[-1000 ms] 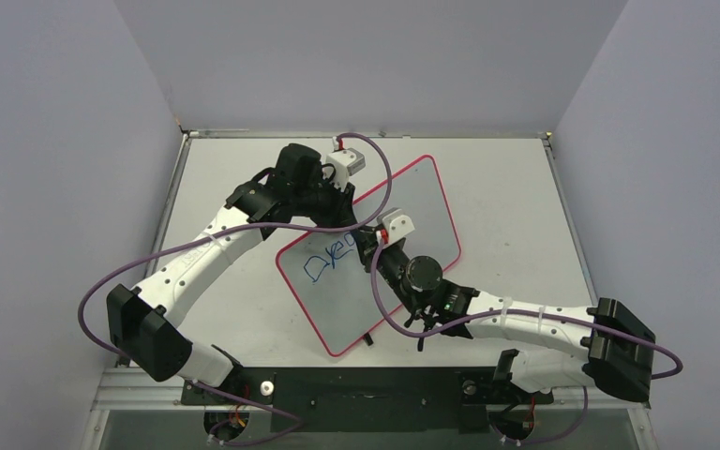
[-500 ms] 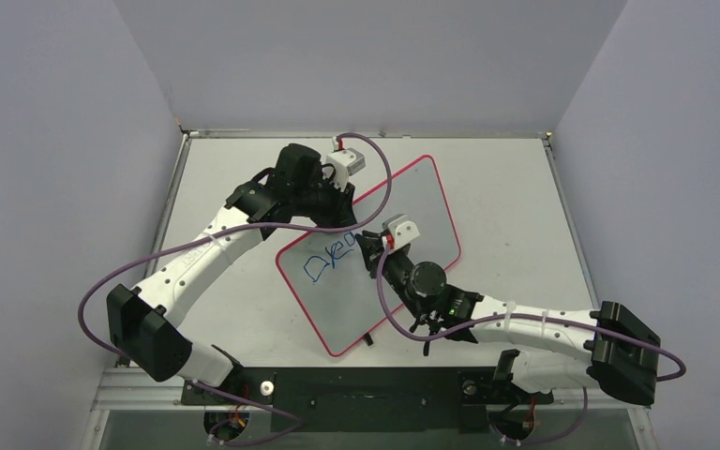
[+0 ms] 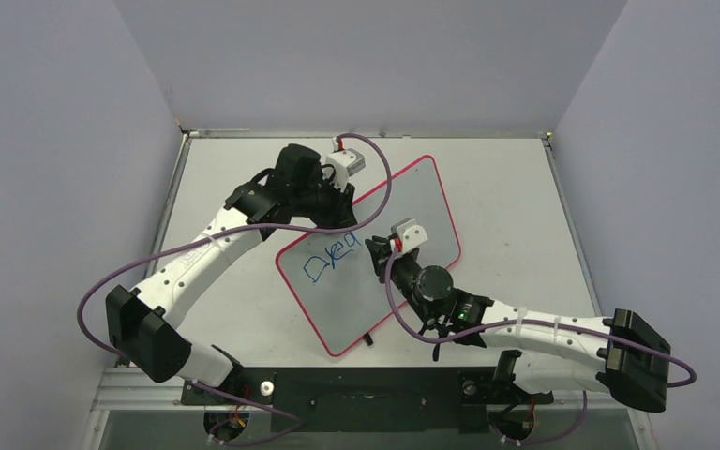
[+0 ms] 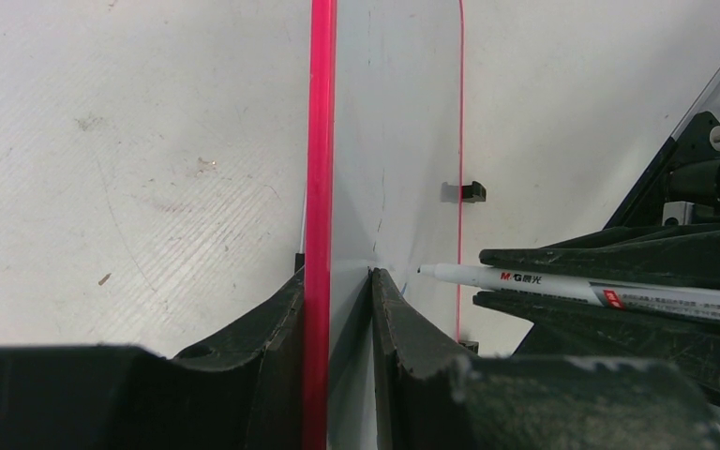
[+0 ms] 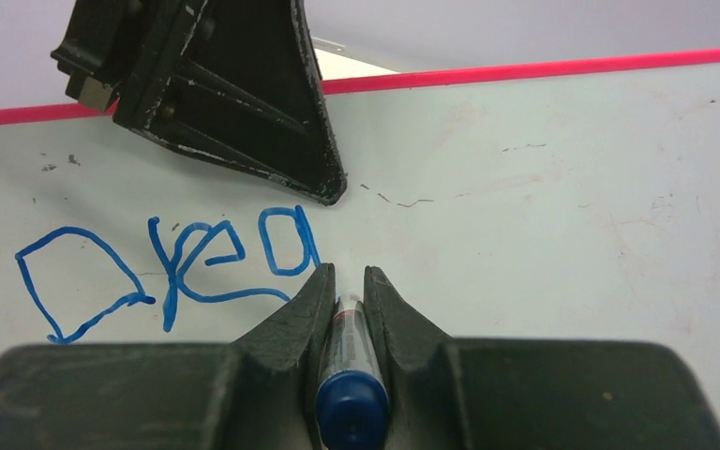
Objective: Write a sentence on the whiteboard
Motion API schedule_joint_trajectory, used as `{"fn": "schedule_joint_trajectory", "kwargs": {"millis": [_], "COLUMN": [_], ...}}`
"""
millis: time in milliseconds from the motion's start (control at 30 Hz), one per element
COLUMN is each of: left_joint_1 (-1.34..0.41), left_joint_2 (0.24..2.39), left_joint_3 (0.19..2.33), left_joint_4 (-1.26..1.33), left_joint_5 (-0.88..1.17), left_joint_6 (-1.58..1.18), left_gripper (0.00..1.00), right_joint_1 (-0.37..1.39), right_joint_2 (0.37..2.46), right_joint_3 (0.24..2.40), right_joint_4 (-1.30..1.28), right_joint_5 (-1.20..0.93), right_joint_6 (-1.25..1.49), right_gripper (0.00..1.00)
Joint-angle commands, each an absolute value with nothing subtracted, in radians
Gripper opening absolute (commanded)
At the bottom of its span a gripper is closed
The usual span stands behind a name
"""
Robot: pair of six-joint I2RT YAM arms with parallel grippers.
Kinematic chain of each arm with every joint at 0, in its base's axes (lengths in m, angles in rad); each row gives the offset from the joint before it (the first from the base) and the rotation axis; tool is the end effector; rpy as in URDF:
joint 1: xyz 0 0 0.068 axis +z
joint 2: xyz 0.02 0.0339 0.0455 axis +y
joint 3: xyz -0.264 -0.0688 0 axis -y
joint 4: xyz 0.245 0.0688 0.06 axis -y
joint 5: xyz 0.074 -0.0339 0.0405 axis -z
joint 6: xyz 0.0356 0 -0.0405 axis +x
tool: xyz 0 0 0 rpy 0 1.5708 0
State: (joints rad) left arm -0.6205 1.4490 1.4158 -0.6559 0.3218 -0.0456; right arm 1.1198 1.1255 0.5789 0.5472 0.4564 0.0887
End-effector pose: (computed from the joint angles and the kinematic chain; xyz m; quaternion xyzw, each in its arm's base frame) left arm 0.2521 -0.1940 0.3589 0.3186 0.8367 -0.2746 0.3507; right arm 0.1243 0.2206 0.2757 -0.2003 0.6780 0.2598 0.6578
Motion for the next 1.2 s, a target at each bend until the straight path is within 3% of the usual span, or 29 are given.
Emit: {"fn": "schedule_joint_trajectory", "kwargs": {"millis": [0,600,1167], "left_joint_1": [-0.613,-0.619,-0.621], "left_joint_2": [1.397,1.390,1.383], "left_joint_3": [1.421,1.414,1.407], "left_joint_4": [-0.607,-0.603,-0.597], "left_joint_5": [0.232,0.231,0.225], "left_joint_6": [0.020,0.018,0.017], "left_gripper": [0.00,0.00,0.00], "right_joint_1": [1.123,1.102,1.085], "right_joint_2": [1.090,1.177,1.214], "right_joint_3": [0.591,0.699,0.669], "right_joint_4": [0.558,0.605,0.624], "right_joint_5": [0.483,0.466,0.449], "right_joint_6": [0.063,0.008,0.026], "right_gripper": [0.00,0.00,0.00]}}
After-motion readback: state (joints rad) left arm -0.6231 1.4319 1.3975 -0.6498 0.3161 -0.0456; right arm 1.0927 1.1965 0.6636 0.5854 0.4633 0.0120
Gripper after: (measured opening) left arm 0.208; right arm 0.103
